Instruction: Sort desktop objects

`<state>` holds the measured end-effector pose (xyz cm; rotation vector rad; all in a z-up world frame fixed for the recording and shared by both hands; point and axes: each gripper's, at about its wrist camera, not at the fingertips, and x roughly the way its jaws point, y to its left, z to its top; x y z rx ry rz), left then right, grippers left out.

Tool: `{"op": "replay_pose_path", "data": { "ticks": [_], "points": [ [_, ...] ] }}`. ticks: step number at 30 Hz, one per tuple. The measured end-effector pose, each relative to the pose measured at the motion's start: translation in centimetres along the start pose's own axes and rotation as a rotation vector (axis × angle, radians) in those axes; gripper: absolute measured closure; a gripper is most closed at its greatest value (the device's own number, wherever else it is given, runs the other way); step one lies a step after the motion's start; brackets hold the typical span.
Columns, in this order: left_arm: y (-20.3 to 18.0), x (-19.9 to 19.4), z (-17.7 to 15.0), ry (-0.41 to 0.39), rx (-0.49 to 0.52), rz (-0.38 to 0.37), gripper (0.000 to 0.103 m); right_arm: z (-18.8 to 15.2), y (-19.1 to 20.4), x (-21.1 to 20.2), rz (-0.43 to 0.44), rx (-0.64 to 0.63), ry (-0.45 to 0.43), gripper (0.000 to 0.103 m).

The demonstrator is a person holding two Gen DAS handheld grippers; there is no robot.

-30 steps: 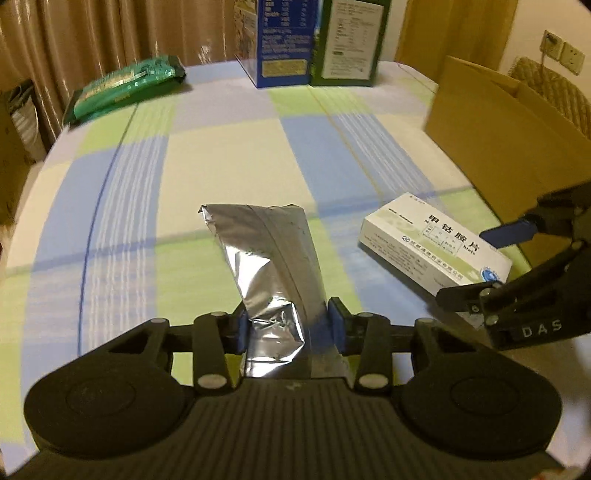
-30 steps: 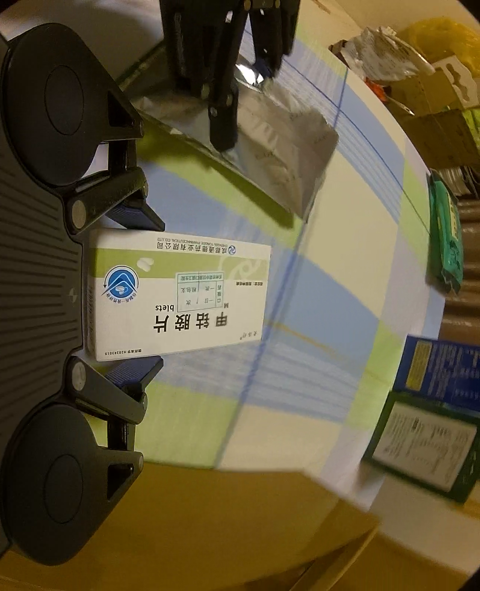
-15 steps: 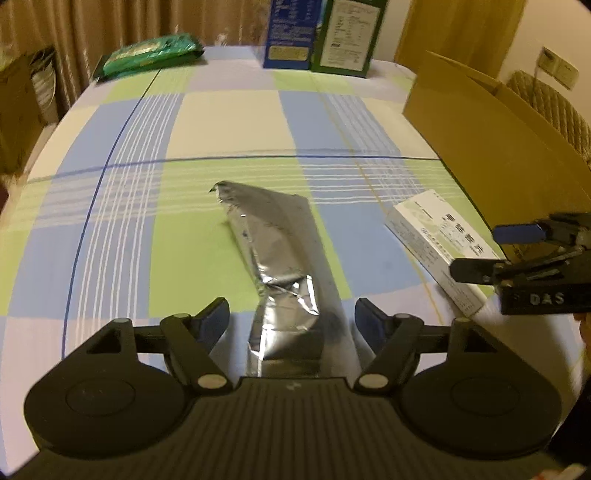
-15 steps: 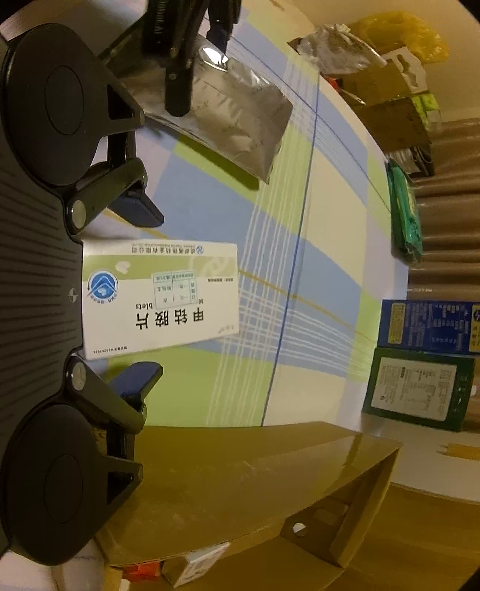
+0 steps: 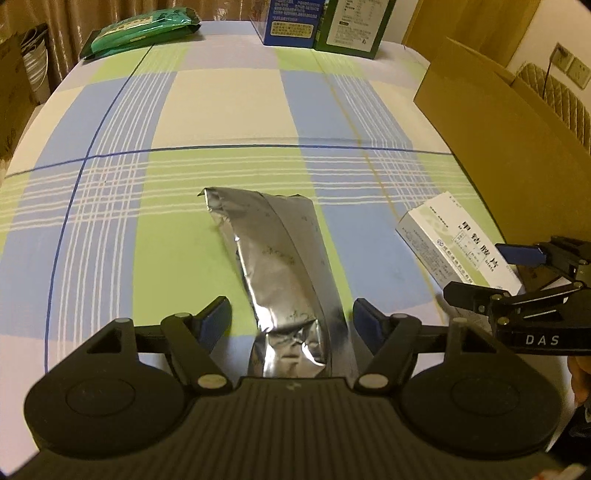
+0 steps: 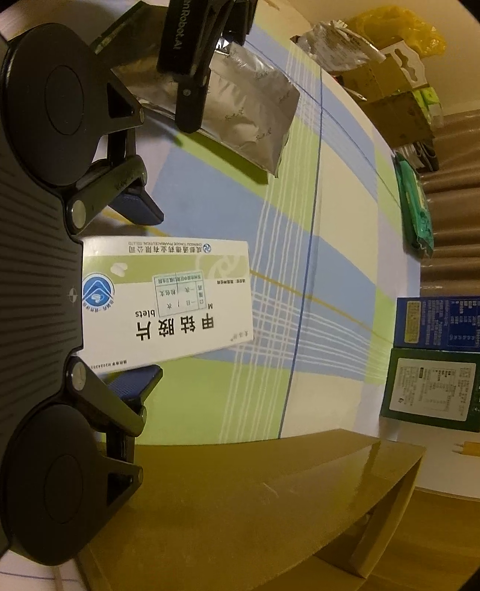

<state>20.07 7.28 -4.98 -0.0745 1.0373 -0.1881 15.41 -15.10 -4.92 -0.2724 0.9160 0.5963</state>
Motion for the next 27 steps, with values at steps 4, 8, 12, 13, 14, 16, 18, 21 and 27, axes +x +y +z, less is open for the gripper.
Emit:
{"op": "replay_pose_path", "data": {
  "ticks": [4,8,12,13,14,16,18,21,27],
  "points": [
    [-1.2,0.3,0.0,0.018,0.092,0.050,0.036,-0.1,0.3,0.3,-0.007,-0.012,0.003,0.024],
    [-2.1,0.4,-0.4,0.026,0.161,0.077,0.043,-0.3,0.2,0.6,0.006,0.013,0.014,0.024],
    [-1.7,0.0,-0.5,0.019,0.149,0.061,0.058,-0.2,0.2,0.4,0.011,0.021,0.005,0.024],
    [-1.6,0.0,-0.6,0.017,0.145,0.056,0.059,-0.1,0.1,0.4,0.011,0.022,0.001,0.024],
    [-1.6,-0.1,-0.7,0.017,0.142,0.051,0.059,-0.1,0.1,0.3,0.012,0.023,-0.001,0.024],
    [-1.5,-0.3,-0.8,0.018,0.140,0.043,0.059,0.0,0.1,0.3,0.011,0.023,-0.004,0.024],
    [-1.5,-0.2,-0.8,0.019,0.141,0.042,0.059,0.0,0.1,0.5,0.010,0.025,-0.006,0.024],
    [-1.6,-0.1,-0.6,0.025,0.144,0.043,0.056,0.0,0.1,0.8,0.006,0.029,-0.006,0.024],
    [-1.8,0.1,-0.5,0.027,0.156,0.052,0.048,0.4,0.0,0.9,0.006,0.026,-0.015,0.024]
  ]
}}
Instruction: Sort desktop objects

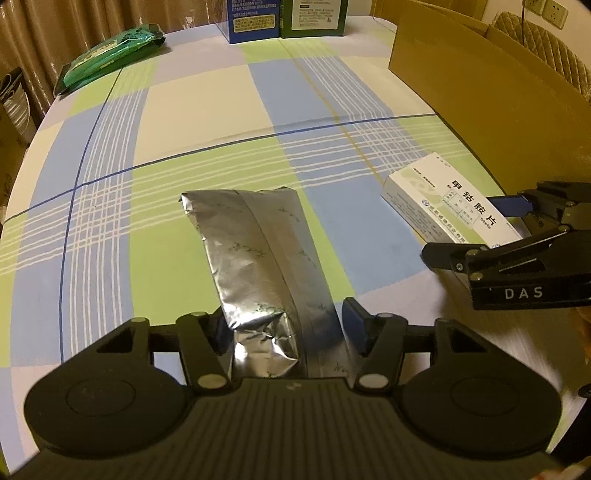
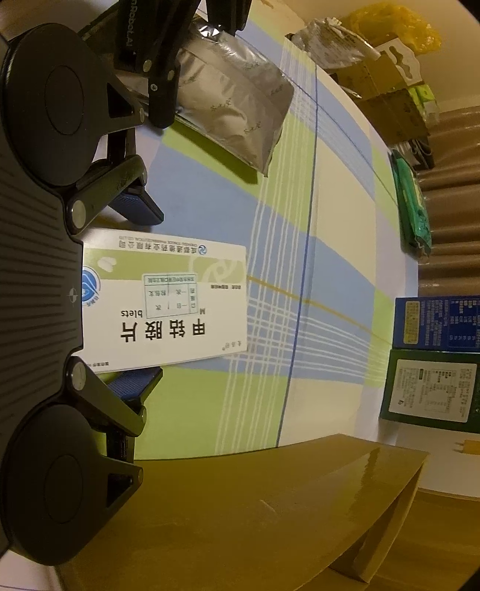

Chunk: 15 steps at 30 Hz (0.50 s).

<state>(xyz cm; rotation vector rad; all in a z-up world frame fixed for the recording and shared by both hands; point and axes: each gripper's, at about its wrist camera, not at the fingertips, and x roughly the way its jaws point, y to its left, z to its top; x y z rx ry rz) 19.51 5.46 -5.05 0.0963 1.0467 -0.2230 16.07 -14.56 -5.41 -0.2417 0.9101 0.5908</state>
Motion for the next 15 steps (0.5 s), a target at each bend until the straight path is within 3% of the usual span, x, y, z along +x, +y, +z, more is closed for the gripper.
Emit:
{"op": "replay_pose_path", "data": {
  "ticks": [10,12,15],
  "points": [
    [-0.08,0.27,0.11,-0.004,0.015,0.018,0.047,0.19,0.59,0.58,-0.005,-0.037,0.002,0.025],
    [-0.17,0.24,0.11,-0.005,0.019,0.018,0.051,0.24,0.68,0.45,-0.008,-0.040,-0.007,0.034],
    [-0.39,0.07,0.03,-0.009,0.031,0.013,0.059,0.21,0.73,0.50,-0.008,-0.037,-0.007,0.035]
  ]
}}
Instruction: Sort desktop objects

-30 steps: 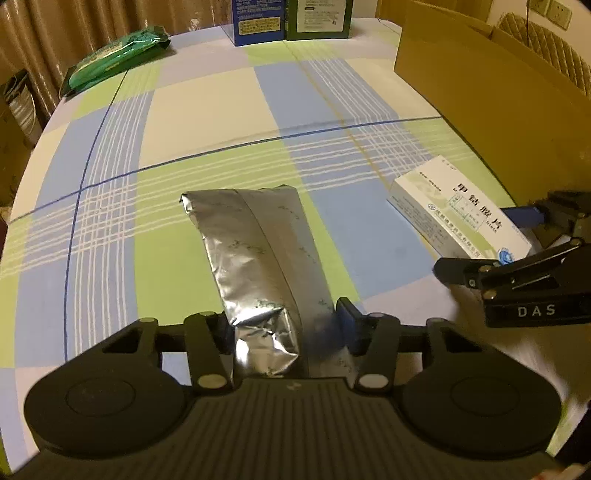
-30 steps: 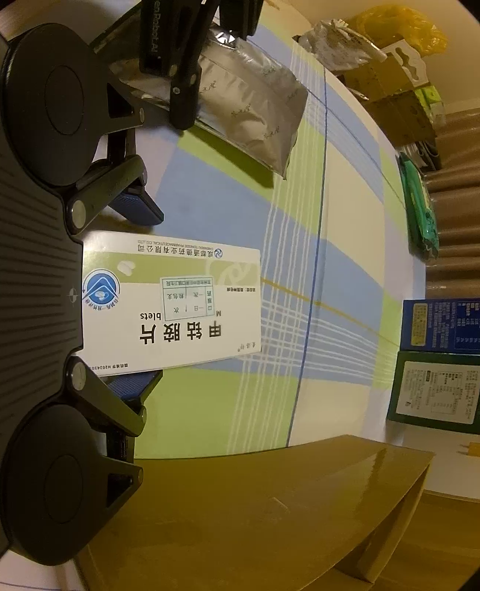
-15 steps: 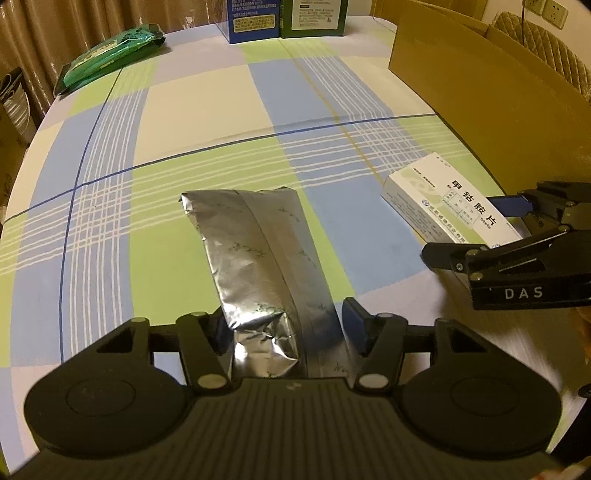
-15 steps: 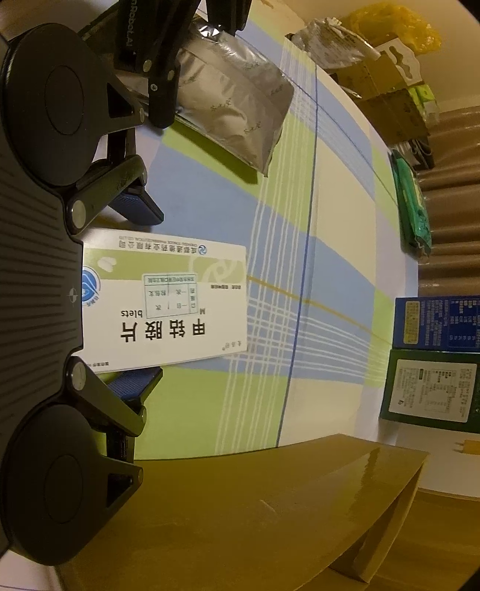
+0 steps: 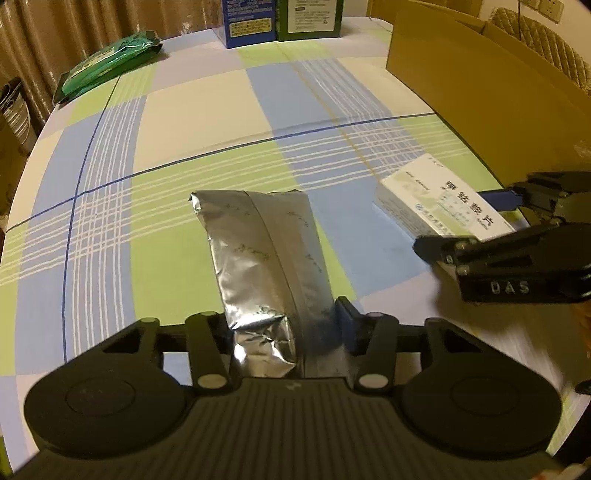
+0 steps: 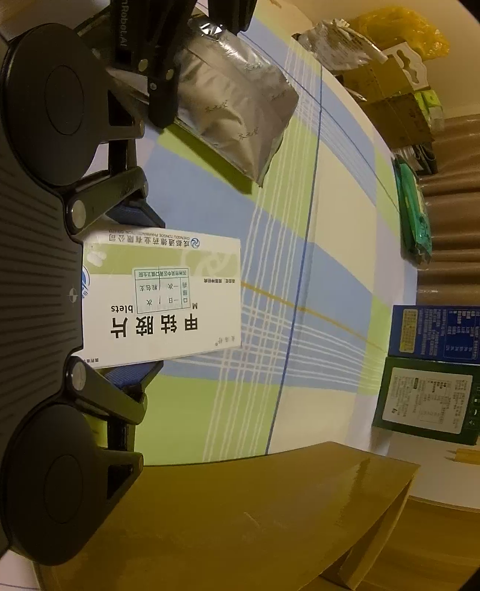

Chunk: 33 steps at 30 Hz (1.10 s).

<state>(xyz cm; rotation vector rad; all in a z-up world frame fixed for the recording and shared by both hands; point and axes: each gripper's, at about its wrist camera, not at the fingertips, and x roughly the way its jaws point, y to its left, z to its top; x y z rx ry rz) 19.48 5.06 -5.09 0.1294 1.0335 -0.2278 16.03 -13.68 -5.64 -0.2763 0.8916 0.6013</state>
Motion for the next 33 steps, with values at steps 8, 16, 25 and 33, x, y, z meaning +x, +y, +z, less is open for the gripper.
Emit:
{"op": "replay_pose_path", "data": {
  "ticks": [8,16,25,33],
  "points": [
    [-0.2,-0.3,-0.1,-0.007,-0.006,-0.031,0.064,0.5,0.4,-0.7,0.033,0.009,-0.031,0.035],
    [-0.6,-0.4,0.0,-0.011,-0.007,-0.049,0.065,0.8,0.9,-1.2,0.045,0.008,-0.049,0.035],
    [-0.8,-0.8,0.0,-0.020,-0.020,-0.055,0.065,0.7,1.1,-1.3,0.048,0.004,-0.054,0.035],
    [-1.1,-2.0,-0.2,-0.037,-0.035,-0.077,0.065,0.2,0.9,-3.0,0.043,0.013,-0.071,0.035]
  ]
}}
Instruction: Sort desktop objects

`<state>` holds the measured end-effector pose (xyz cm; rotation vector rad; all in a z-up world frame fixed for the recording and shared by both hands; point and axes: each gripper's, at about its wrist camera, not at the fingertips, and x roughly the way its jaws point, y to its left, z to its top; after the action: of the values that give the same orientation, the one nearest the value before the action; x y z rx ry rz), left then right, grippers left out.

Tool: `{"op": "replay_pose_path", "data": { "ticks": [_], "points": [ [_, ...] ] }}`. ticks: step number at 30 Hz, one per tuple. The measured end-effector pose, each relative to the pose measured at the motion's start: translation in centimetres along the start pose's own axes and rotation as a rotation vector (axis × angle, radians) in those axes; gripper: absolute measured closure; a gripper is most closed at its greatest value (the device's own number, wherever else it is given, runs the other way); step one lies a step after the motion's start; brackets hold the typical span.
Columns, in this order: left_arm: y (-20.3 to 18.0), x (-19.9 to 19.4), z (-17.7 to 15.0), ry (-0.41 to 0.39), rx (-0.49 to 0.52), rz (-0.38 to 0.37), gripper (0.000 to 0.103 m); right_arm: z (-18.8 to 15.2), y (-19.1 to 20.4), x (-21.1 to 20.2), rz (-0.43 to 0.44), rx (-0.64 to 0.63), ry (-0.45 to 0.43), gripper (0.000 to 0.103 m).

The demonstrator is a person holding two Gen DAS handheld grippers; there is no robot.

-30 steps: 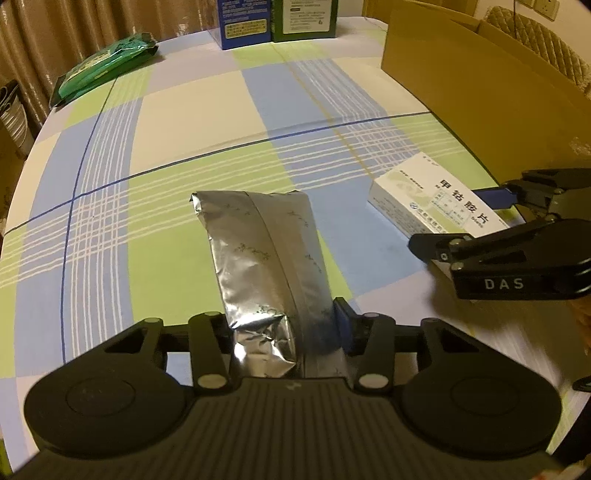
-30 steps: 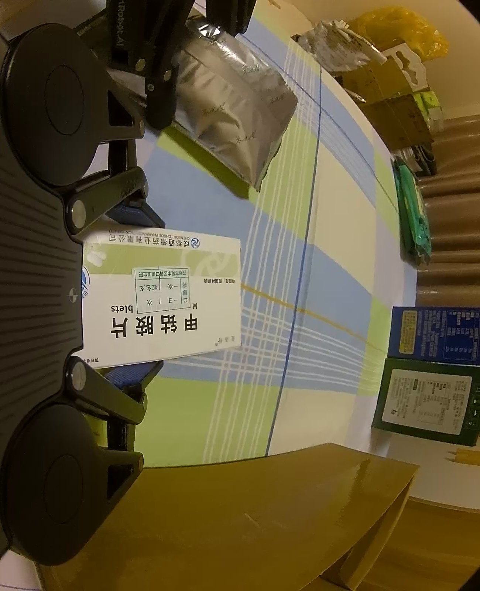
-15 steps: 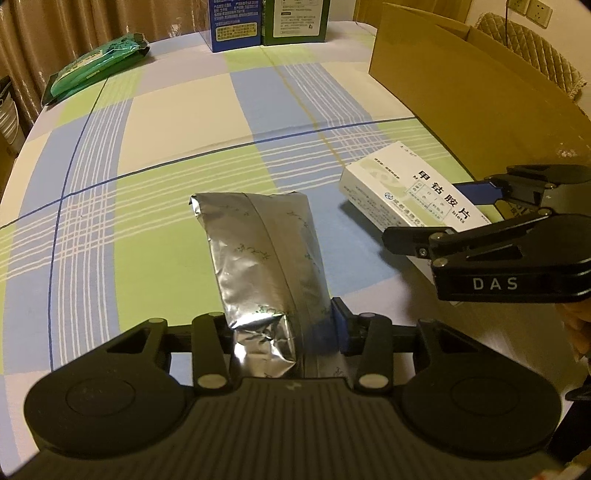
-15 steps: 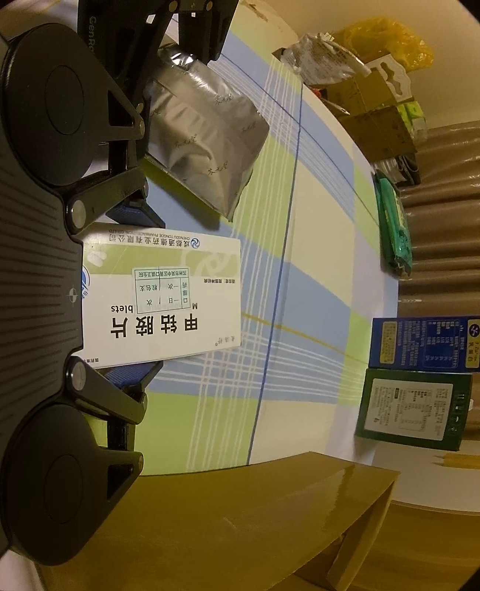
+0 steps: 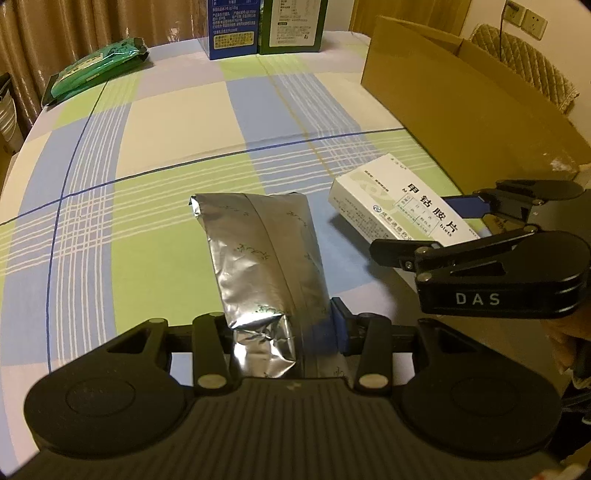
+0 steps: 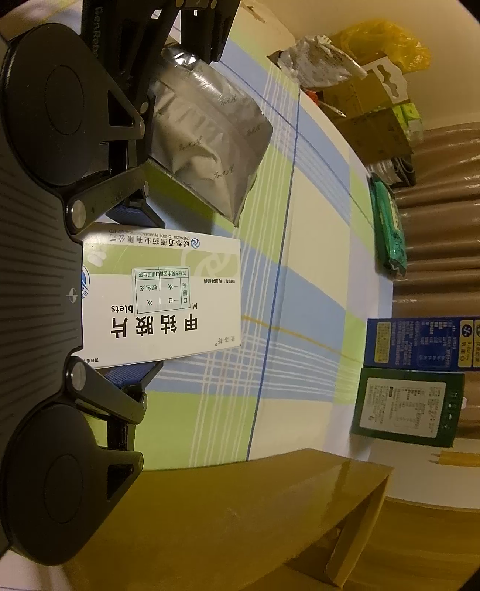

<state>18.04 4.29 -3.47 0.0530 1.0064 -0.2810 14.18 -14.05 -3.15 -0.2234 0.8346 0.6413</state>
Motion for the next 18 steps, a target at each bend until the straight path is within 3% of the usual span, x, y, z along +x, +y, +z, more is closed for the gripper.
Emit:
{"op": "replay_pose_path", "data": {
  "ticks": [18],
  "points": [
    [-4.8,-6.2,-2.6,-0.087,-0.074,-0.010,0.065,-4.2,-1.5,-9.0,-0.032,0.144,-0.116,0.035]
  ]
}}
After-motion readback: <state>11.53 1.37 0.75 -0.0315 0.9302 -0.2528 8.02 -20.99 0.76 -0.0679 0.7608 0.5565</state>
